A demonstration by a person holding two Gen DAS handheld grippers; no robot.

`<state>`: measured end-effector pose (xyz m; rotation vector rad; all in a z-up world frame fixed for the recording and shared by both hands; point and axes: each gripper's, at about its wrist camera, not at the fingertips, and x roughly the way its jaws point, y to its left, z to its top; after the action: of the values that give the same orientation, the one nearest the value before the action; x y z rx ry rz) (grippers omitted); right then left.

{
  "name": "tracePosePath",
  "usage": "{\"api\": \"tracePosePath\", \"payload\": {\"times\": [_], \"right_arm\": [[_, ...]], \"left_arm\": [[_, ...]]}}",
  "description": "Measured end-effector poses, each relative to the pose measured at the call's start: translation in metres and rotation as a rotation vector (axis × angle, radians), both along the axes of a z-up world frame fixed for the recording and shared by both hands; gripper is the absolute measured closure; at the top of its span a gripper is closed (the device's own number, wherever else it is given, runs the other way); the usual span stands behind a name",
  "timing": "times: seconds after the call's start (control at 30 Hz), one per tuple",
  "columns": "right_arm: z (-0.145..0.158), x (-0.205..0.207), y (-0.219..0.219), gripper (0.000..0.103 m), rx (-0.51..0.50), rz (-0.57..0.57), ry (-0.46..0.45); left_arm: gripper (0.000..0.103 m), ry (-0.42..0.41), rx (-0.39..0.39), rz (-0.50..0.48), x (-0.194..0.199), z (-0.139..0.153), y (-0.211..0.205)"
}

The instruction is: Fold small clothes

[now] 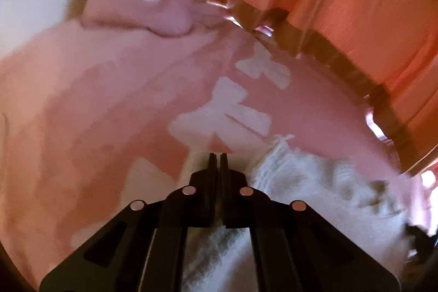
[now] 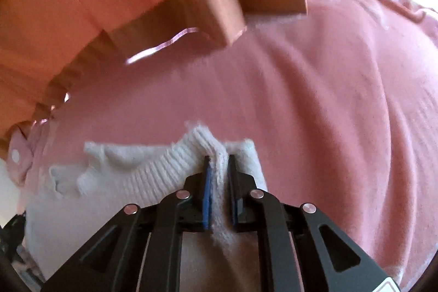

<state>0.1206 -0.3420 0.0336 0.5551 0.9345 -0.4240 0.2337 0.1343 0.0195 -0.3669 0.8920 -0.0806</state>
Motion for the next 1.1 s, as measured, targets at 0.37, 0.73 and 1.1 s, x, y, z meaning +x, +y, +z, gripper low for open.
{"api": "tracePosePath", "payload": {"times": [0.37, 0.73, 1.1], "right_arm": [[0.002, -0.003, 0.003, 0.055, 0.112, -0.009, -0.072], [-0.008, 0.005, 0.015, 0.047, 0.081, 0.055, -0.02], [0.045, -0.023, 0.013, 0.095, 0.015, 0.042, -0.316]], "left_arm": [[0.047, 0.014, -0.071, -0.065, -0.003, 0.007, -0.011], [0.036, 0.022, -0.017, -0.151, -0.005, 0.008, -0.028], [0.094, -0.152, -0.038, -0.075, -0.015, 0.036, -0.008]]}}
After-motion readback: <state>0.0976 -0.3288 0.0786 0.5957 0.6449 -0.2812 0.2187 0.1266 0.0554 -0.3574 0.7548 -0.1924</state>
